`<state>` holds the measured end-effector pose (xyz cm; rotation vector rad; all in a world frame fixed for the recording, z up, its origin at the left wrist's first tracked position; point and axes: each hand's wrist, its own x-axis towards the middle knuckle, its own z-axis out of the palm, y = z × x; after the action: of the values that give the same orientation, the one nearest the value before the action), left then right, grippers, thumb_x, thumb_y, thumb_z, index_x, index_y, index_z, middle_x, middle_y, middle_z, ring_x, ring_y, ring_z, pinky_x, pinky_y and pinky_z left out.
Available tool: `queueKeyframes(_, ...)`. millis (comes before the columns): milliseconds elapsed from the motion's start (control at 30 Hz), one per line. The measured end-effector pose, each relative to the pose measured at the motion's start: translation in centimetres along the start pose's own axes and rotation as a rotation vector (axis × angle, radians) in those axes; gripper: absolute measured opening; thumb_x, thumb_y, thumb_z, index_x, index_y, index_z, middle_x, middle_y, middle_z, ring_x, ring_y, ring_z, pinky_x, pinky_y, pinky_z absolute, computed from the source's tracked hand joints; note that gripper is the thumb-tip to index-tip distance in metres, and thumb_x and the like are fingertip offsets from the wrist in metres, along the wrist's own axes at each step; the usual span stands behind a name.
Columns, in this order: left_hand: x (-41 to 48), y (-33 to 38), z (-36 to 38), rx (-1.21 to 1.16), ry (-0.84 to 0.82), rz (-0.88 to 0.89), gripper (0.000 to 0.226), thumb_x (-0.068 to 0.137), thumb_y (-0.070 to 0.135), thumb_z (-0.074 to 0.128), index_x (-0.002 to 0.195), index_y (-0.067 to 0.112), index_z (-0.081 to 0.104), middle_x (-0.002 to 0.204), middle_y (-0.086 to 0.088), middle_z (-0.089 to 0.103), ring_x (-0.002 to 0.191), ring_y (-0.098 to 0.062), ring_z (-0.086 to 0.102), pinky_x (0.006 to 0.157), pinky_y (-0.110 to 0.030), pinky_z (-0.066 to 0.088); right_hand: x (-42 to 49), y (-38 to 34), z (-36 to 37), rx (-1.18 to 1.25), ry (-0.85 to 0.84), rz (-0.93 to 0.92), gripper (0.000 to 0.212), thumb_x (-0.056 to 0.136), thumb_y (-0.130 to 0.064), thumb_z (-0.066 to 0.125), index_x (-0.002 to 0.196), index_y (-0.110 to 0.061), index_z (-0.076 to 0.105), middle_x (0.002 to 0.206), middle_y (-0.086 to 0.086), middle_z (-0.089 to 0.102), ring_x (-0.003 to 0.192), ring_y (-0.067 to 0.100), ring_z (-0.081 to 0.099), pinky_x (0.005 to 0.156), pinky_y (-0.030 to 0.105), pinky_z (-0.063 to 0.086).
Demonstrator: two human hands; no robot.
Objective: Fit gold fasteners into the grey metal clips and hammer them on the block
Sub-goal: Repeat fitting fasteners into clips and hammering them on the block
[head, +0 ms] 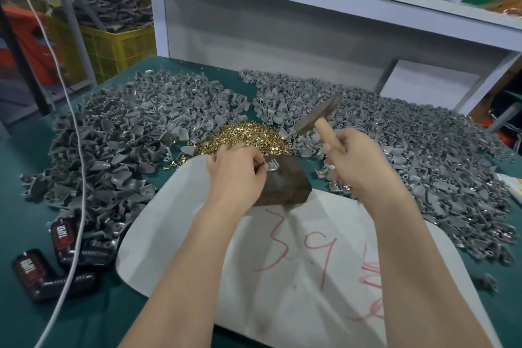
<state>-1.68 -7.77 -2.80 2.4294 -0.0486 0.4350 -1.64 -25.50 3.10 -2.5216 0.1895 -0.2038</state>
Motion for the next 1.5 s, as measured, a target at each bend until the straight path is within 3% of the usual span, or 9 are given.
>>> queueKeyframes(167, -0.1, 0.1, 0.0, 0.020, 0.014, 0.021, 0.008, 0.090, 0.026, 0.060, 0.086, 0.025, 0.066, 0.086, 0.012, 0.050, 0.103, -0.022, 0.044, 0.079, -0.030, 0.021, -4.2, -1.1, -0.5, 0.035, 0.205, -0.389, 0.050, 0.095, -0.017, 0.052, 0.139, -0.041, 0.041, 0.115, -0.043, 0.044, 0.102, -0.019, 0.042, 0.086, 0.002, 0.032)
queueKeyframes(367, -0.1, 0.2, -0.2, 0.049, 0.001, 0.020, 0.008, 0.090, 0.025, 0.058, 0.087, 0.025, 0.066, 0.092, 0.008, 0.057, 0.105, -0.023, 0.044, 0.079, -0.031, 0.022, -6.6, -1.1, 1.3, -0.204, -0.011, -0.399, 0.054, 0.095, -0.020, 0.048, 0.134, -0.056, 0.036, 0.129, -0.020, 0.057, 0.108, 0.016, 0.062, 0.092, 0.034, 0.049)
queueKeyframes(633, 0.0, 0.3, -0.3, 0.044, -0.003, 0.012, 0.011, 0.091, 0.025, 0.058, 0.088, 0.024, 0.069, 0.095, 0.006, 0.063, 0.104, -0.023, 0.045, 0.081, -0.033, 0.024, -6.5, -0.8, 1.3, -0.190, -0.001, -0.387, 0.053, 0.096, -0.021, 0.048, 0.136, -0.054, 0.036, 0.129, -0.019, 0.058, 0.102, 0.016, 0.064, 0.091, 0.032, 0.050)
queueKeyframes(800, 0.0, 0.3, -0.1, 0.017, 0.010, 0.005, 0.010, 0.090, 0.024, 0.060, 0.082, 0.024, 0.068, 0.083, 0.010, 0.054, 0.103, -0.023, 0.048, 0.081, -0.033, 0.026, -6.1, -0.8, 0.8, 0.066, 0.231, -0.446, 0.055, 0.096, -0.016, 0.050, 0.135, -0.053, 0.038, 0.127, -0.036, 0.050, 0.110, -0.014, 0.053, 0.096, 0.009, 0.040)
queueKeyframes(967, -0.1, 0.4, -0.3, 0.023, 0.018, 0.004, 0.009, 0.089, 0.025, 0.060, 0.086, 0.025, 0.069, 0.095, 0.007, 0.065, 0.104, -0.023, 0.049, 0.082, -0.033, 0.027, -6.5, -0.4, 1.5, -0.124, -0.022, -0.384, 0.055, 0.095, -0.017, 0.049, 0.135, -0.054, 0.039, 0.132, -0.029, 0.051, 0.119, 0.007, 0.055, 0.102, 0.031, 0.043)
queueKeyframes(1100, 0.0, 0.4, -0.3, 0.004, 0.022, 0.003, 0.010, 0.089, 0.025, 0.061, 0.084, 0.024, 0.069, 0.088, 0.009, 0.060, 0.104, -0.022, 0.048, 0.082, -0.033, 0.026, -6.3, -0.7, 1.0, 0.031, 0.222, -0.431, 0.056, 0.095, -0.017, 0.050, 0.133, -0.056, 0.038, 0.125, -0.033, 0.053, 0.106, -0.003, 0.059, 0.095, 0.016, 0.042)
queueKeyframes(1200, 0.0, 0.3, -0.3, 0.028, 0.003, -0.003, 0.011, 0.090, 0.026, 0.059, 0.087, 0.025, 0.069, 0.095, 0.006, 0.064, 0.105, -0.023, 0.049, 0.083, -0.033, 0.028, -6.6, -0.5, 1.9, -0.113, 0.006, -0.407, 0.056, 0.095, -0.017, 0.049, 0.134, -0.055, 0.038, 0.123, -0.025, 0.059, 0.107, 0.011, 0.062, 0.093, 0.027, 0.048)
queueKeyframes(1333, 0.0, 0.3, -0.4, 0.034, 0.003, -0.006, 0.010, 0.090, 0.026, 0.060, 0.090, 0.024, 0.070, 0.097, 0.004, 0.064, 0.106, -0.023, 0.049, 0.084, -0.034, 0.029, -5.1, 0.2, 1.3, 0.002, 0.018, -0.393, 0.052, 0.094, -0.015, 0.052, 0.136, -0.045, 0.044, 0.105, -0.058, 0.040, 0.113, -0.012, 0.049, 0.091, 0.004, 0.035)
queueKeyframes(1500, -0.1, 0.4, -0.4, 0.025, -0.002, -0.021, 0.008, 0.090, 0.027, 0.060, 0.088, 0.027, 0.068, 0.093, 0.008, 0.060, 0.104, -0.022, 0.048, 0.083, -0.033, 0.027, -1.3, 2.1, 2.2, 0.090, 0.060, 0.004, 0.026, 0.096, -0.024, 0.048, 0.120, -0.017, 0.044, 0.100, 0.009, 0.067, 0.079, 0.029, 0.064, 0.071, 0.043, 0.054)
